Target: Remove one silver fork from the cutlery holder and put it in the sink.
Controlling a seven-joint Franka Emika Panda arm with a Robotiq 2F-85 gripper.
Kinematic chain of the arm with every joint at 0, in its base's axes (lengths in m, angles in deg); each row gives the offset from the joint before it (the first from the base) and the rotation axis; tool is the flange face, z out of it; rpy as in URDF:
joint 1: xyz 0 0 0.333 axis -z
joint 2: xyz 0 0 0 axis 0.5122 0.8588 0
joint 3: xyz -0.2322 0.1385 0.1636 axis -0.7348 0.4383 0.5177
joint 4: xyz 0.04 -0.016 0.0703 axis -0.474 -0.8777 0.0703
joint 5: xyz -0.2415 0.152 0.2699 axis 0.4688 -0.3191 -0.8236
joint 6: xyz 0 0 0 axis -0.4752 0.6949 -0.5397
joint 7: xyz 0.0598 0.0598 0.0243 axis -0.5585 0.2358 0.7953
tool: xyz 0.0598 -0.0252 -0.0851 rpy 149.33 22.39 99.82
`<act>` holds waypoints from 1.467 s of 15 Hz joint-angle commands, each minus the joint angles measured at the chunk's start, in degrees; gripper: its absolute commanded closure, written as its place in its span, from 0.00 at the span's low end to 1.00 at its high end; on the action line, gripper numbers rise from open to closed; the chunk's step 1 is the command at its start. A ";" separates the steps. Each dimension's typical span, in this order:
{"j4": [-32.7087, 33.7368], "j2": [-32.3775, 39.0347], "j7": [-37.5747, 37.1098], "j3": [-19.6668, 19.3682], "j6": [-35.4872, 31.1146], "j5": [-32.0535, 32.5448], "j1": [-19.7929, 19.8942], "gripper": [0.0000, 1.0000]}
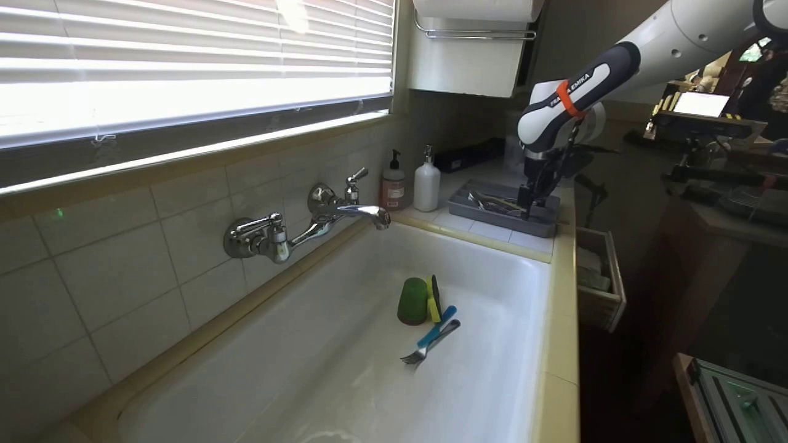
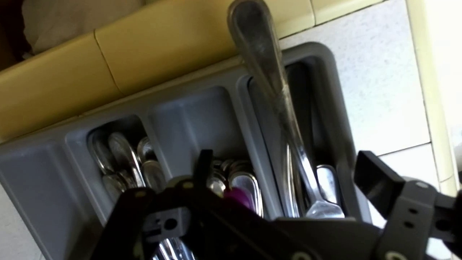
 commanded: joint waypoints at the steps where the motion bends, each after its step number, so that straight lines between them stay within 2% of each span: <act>1: 0.89 0.72 0.43 1.09 1.49 0.57 0.88 0.26; 5: 0.95 0.47 0.68 1.54 1.95 0.38 0.96 0.57; 6: 1.04 0.48 0.67 1.53 1.91 0.41 0.99 0.54; 7: 1.07 0.50 0.65 1.47 1.86 0.48 1.01 0.25; 9: 1.07 0.66 0.62 1.44 1.90 0.55 1.09 0.27; 10: 1.09 0.74 0.54 1.42 1.89 0.58 1.12 0.21; 12: 1.39 0.93 0.63 1.41 2.04 0.48 1.42 0.59; 13: 1.36 0.89 0.64 1.48 2.09 0.42 1.49 0.60; 18: 1.80 0.82 0.64 1.49 2.19 0.35 1.69 0.99; 22: 1.92 0.83 0.57 1.66 2.40 0.49 1.51 1.00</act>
